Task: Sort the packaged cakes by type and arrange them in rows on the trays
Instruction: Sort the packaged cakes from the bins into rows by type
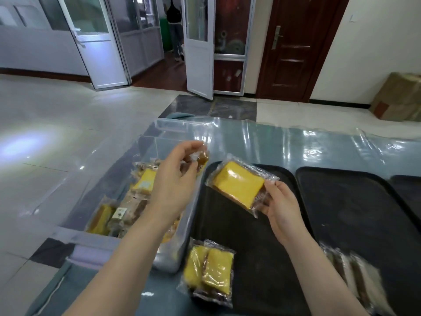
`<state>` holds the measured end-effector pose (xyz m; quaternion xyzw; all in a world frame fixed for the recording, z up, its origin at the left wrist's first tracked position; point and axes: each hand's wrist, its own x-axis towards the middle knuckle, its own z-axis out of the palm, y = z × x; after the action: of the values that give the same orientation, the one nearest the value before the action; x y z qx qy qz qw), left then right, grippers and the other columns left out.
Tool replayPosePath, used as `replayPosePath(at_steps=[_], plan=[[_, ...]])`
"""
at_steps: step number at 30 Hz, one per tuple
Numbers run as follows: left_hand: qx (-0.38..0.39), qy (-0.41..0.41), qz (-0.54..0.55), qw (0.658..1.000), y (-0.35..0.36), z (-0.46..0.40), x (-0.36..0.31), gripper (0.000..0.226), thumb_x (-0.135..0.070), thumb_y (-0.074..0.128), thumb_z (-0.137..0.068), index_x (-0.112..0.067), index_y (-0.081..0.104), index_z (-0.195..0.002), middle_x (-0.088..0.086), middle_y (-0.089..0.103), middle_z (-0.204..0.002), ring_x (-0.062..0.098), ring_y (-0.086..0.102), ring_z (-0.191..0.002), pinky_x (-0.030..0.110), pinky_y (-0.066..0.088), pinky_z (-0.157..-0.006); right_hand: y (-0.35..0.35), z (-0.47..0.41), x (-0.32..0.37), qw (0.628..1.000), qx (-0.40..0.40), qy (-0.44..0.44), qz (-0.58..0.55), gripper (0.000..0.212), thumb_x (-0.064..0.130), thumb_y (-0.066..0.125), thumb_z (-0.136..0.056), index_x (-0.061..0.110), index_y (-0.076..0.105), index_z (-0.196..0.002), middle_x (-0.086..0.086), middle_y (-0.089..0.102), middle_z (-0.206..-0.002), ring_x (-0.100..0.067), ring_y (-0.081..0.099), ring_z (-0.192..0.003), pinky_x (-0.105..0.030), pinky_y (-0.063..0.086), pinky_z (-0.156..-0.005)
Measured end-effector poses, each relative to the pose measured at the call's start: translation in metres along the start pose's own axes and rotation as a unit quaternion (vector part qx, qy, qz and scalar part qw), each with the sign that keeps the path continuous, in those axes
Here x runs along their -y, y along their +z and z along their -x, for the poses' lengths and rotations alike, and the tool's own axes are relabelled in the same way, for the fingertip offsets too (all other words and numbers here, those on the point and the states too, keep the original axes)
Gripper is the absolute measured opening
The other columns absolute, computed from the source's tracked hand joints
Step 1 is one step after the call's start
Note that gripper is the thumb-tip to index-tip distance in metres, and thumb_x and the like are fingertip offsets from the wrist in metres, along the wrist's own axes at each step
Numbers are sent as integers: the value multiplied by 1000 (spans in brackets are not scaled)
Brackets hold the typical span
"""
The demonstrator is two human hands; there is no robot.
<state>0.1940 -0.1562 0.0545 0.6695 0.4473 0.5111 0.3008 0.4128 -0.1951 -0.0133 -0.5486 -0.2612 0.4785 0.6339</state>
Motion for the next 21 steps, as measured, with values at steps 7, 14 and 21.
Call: replayPosePath(at_steps=[7, 14, 21], plan=[[38, 176, -165, 970, 43, 37, 8, 40, 9, 57, -89, -22, 66, -112, -14, 64, -108, 4, 54, -105, 12, 37, -94, -66, 11, -31, 996, -38, 44, 68, 12, 17, 55, -100, 8, 53, -92, -14, 61, -98, -29, 65, -90, -46, 60, -76], [135, 243, -198, 940, 77, 73, 29, 36, -1, 45, -86, -18, 71, -103, -10, 69, -111, 12, 55, -103, 19, 42, -93, -108, 21, -59, 989, -34, 100, 103, 11, 15, 57, -99, 8, 53, -91, -13, 70, -92, -25, 70, -83, -41, 59, -71], [244, 261, -237, 903, 100, 111, 72, 35, -7, 47, -83, -24, 73, -100, -15, 69, -111, 7, 49, -97, 19, 43, -86, -132, 24, -83, 983, -68, 125, 114, 15, 17, 58, -99, 8, 52, -88, -15, 64, -90, -29, 65, -87, -47, 59, -75]])
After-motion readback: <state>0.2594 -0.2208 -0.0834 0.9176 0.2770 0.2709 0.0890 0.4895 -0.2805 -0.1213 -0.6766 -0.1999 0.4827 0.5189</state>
